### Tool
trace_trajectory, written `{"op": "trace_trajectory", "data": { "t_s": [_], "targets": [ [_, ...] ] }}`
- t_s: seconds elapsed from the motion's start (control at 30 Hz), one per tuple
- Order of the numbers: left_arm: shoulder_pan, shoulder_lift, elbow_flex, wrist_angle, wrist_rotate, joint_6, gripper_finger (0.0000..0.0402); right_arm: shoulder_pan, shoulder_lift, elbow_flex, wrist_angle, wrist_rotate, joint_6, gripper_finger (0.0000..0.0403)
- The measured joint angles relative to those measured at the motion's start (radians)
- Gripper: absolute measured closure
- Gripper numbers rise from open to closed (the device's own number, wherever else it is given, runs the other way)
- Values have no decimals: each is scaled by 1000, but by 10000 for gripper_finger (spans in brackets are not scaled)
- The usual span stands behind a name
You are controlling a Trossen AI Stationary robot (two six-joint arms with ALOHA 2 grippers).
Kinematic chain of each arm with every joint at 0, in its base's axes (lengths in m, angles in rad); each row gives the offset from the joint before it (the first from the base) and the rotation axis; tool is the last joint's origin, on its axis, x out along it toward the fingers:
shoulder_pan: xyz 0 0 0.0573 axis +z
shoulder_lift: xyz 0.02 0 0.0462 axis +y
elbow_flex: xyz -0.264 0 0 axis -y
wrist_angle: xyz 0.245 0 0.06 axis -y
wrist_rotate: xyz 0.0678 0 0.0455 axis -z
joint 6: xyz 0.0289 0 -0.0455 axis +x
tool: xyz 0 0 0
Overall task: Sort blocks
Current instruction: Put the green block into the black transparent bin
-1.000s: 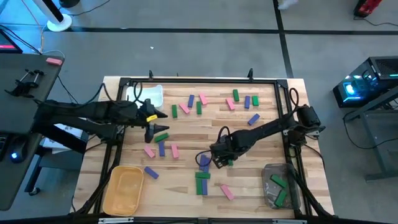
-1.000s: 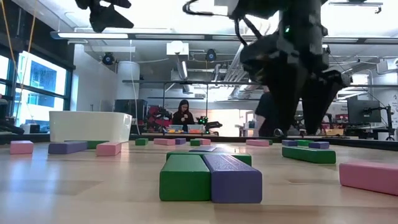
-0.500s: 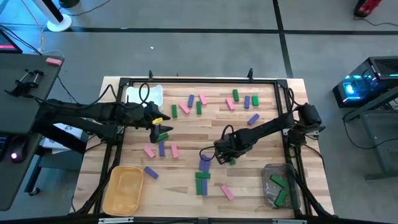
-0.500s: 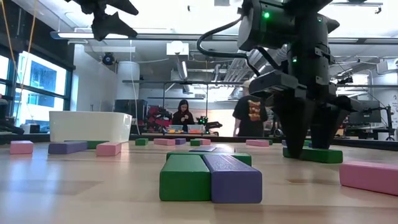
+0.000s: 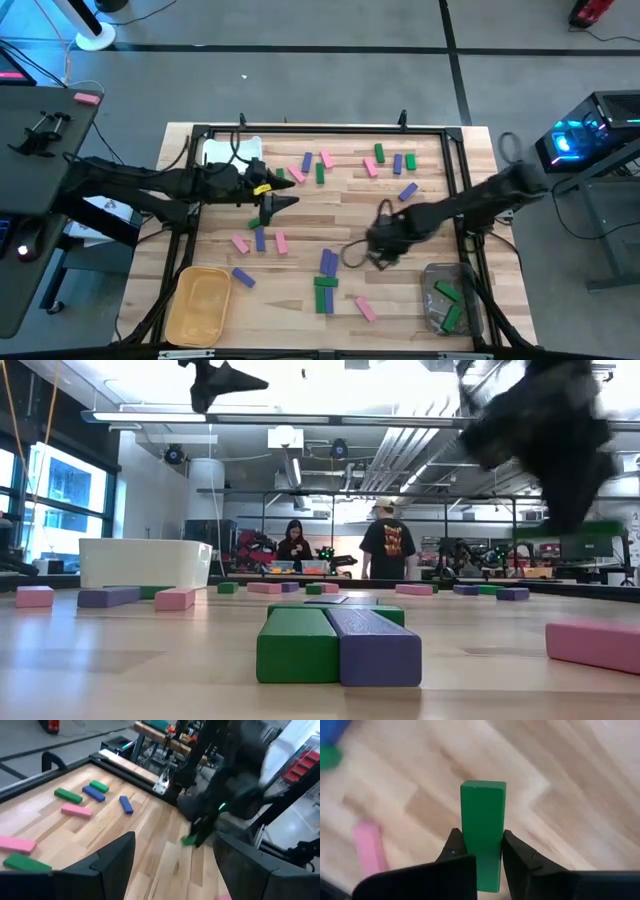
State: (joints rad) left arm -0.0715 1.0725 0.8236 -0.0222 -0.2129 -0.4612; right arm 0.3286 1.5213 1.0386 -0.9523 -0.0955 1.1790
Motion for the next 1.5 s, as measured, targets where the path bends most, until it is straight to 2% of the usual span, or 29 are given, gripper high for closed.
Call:
{"op": "trace_trajectory", "data": {
  "t_s": [0.13, 0.23, 0.43, 0.63, 0.7, 0.8, 1.03, 1.17, 1.23, 1.4, 1.5],
  "targets": [
    [4, 49, 0, 34, 0, 1, 149, 113, -193, 2, -9, 51, 160, 394],
    [7, 69, 0, 41, 0, 1, 149, 218, -272, 3, -19, 75, 272, 398],
    [6, 73, 0, 51, -1, 24, 149, 440, -286, 3, -87, 30, 508, 394],
    [6, 72, 0, 50, -1, 20, 149, 581, -259, 3, -137, 8, 721, 383],
    [6, 72, 0, 48, -1, 34, 149, 608, -252, 3, -192, -15, 812, 365],
    [6, 72, 0, 45, 0, 85, 149, 633, -249, 3, -235, -64, 887, 316],
    [5, 72, 0, 43, 52, 107, 149, 638, -250, 3, -232, -82, 881, 177],
    [5, 72, 1, 19, 119, 134, 149, 634, -250, 3, -164, -26, 841, 134],
    [5, 73, 36, -139, 153, 150, 149, 634, -250, 3, -108, 52, 825, 127],
    [24, 176, 184, -759, 137, 90, 149, 628, -250, 3, -19, 322, 818, 127],
    [70, 271, 208, -953, 113, -31, 149, 597, -250, 3, -22, 431, 819, 128]
  ]
}}
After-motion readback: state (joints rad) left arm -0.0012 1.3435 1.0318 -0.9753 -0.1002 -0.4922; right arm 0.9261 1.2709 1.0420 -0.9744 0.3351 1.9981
